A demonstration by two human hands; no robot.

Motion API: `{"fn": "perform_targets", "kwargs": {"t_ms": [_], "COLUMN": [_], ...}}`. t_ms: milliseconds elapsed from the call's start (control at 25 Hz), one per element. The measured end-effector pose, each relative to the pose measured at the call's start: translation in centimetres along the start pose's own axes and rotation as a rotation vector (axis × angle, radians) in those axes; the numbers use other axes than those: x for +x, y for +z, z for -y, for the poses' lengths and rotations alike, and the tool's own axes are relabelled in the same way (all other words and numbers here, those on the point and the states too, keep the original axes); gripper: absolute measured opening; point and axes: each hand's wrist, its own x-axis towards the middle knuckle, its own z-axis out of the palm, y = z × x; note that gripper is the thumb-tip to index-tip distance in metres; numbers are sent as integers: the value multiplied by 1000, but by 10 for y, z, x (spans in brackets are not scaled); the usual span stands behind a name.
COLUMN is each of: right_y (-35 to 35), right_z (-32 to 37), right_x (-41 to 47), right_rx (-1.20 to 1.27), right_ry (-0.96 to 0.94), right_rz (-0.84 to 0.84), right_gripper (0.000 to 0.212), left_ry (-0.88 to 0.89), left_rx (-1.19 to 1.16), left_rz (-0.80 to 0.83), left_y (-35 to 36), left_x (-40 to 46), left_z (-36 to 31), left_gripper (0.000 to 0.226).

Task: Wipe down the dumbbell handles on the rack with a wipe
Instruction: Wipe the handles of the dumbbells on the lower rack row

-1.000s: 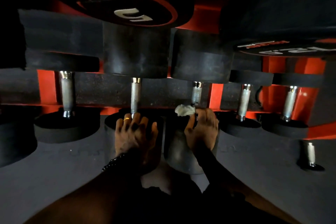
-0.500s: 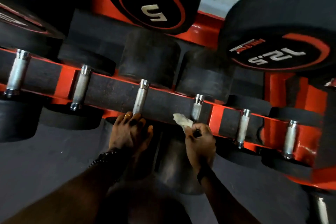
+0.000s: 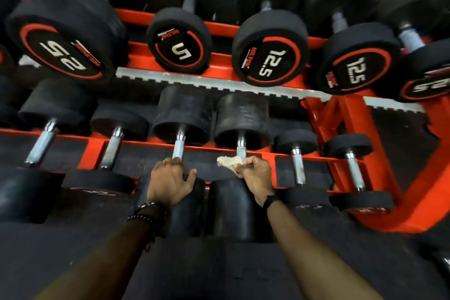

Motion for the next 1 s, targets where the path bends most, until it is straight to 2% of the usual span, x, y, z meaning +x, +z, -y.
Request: {"fn": "perform_targets", "kwargs": {"t_ms": [120, 240, 320, 440, 480, 520, 560, 720, 840, 920, 1000], "right_y": [-17, -33, -60, -101, -110, -113, -115, -122, -124, -123, -115], "right_z": [18, 43, 82, 131, 135, 130, 128, 131, 137, 136, 135], "right_x": [-20, -33, -51, -74, -78, -79, -77, -70, -70, -63, -53], "right_rx": [181, 248, 205, 204, 112, -64, -161, -123, -20, -69, -13], "right_ry": [-14, -26, -123, -328, -330, -248, -201, -178, -101, -65, -48], "right_rz": [84, 78, 106, 240, 284, 312, 271, 164, 265, 196, 191], "right_gripper": [20, 3, 8, 23, 24, 23, 20, 28, 25, 23, 21], "left_ry": [37, 28, 25, 58, 70, 90, 84, 78, 66, 51, 18], "left_rx": [44, 32, 82, 103, 94, 93, 90, 102, 85, 70, 79], "left_rz": [21, 171, 273, 325, 337, 358, 376, 381, 352, 346, 302], "left_y": [1, -13, -25, -32, -34, -36, -38, -45, -47, -48, -43], "left_x": [-14, -18, -19, -23, -23, -22, -23, -23, -27, -24, -23], "left_z": [1, 3, 4, 4, 4, 3, 3, 0, -3, -4, -3], "left_gripper": [51, 46, 48, 60, 60, 61, 62, 64, 61, 58, 57]}}
